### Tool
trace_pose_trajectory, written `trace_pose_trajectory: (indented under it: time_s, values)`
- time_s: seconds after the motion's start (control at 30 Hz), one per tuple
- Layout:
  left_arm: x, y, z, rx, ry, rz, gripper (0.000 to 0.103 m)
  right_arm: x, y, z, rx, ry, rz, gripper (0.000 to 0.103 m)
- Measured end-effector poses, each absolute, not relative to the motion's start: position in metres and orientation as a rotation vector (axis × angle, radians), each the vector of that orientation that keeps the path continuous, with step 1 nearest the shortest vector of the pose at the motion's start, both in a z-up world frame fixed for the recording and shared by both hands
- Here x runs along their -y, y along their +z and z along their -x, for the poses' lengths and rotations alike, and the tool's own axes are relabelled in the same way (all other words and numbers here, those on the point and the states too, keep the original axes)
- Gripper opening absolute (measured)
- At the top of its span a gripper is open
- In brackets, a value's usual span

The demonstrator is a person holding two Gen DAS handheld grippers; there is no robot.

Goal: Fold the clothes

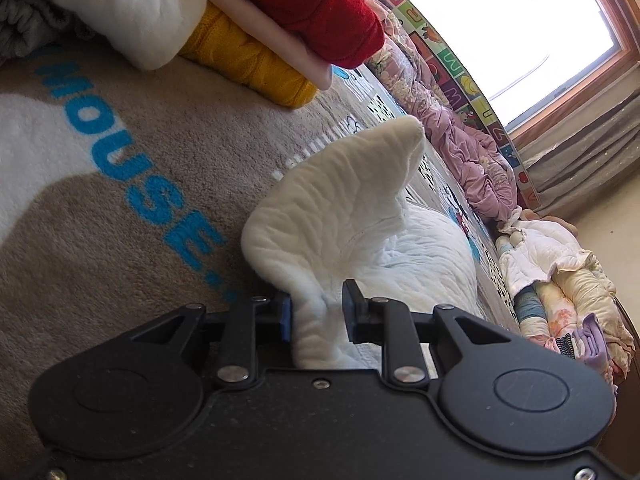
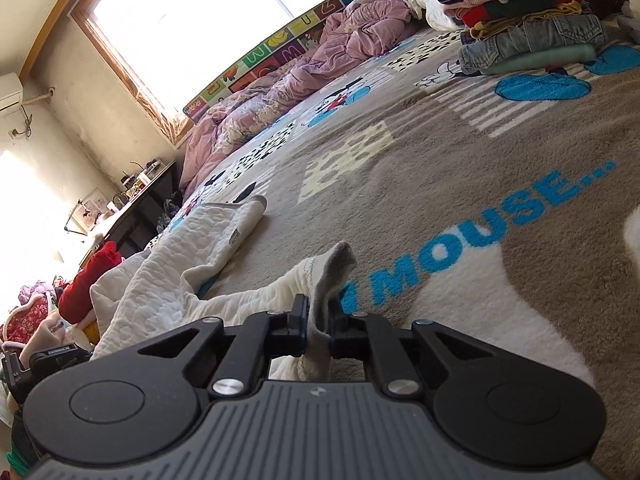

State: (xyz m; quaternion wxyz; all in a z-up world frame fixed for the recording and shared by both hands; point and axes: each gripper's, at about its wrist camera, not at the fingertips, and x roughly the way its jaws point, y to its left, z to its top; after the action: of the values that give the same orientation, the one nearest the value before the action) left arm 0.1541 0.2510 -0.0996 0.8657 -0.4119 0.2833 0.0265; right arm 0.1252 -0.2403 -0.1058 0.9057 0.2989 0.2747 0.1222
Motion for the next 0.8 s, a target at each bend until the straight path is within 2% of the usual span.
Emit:
trace_pose_trajectory:
  time_s: [0.3, 0.4, 0.8]
  values:
    - [-0.231, -0.096, -0.157, -0.617, 0.002, 0.825, 0.022, 0.274, -0.088, -0.129, -0.486, 0.2, -0.691, 0.011]
    - [-0.222, -0.094, -0.158, -0.625, -0.025, 0.811, 0.027, 0.286, -0.084, -0.13, -0.468, 0.181, -0.703, 0.01]
    - [-0.175, -0.088, -0.156, -0.671, -0.135, 0.691, 0.027, 0.331, -0.075, -0.138, -0.427, 0.121, -0.738, 0.01]
